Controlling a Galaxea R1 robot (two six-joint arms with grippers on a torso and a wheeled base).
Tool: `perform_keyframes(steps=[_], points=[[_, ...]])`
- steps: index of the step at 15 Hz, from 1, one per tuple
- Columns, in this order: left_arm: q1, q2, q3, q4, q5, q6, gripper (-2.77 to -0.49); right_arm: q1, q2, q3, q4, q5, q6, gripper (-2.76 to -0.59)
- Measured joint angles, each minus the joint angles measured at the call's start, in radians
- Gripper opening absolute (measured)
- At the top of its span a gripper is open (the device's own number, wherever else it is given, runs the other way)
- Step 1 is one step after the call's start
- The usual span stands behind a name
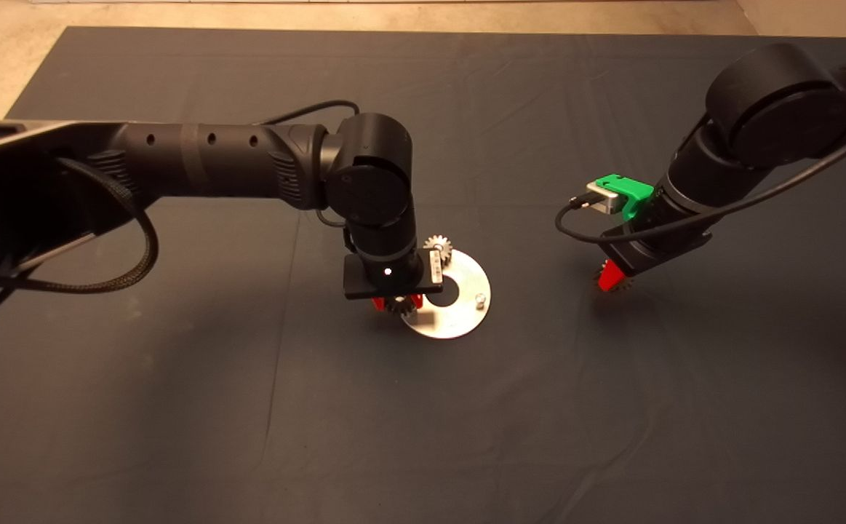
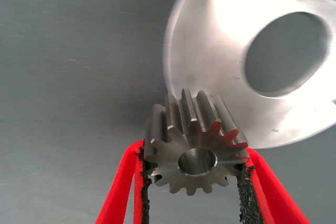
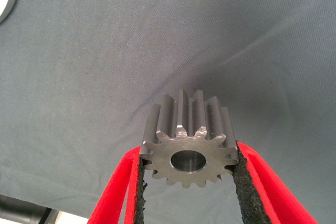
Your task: Install three planetary gears onto the carrier pins
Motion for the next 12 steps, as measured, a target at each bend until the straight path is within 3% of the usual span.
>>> perform_keyframes(steps=[2, 12], points=[[0.000, 0.003, 0.000, 0.000, -0.012, 0.000, -2.44, 0.001, 0.000, 0.000, 0.001, 0.001, 0.000, -2.39], [0.000, 0.015, 0.000, 0.000, -0.013, 0.000, -2.44, 0.001, 0.000, 0.000, 0.002, 0.000, 0.000, -2.39]])
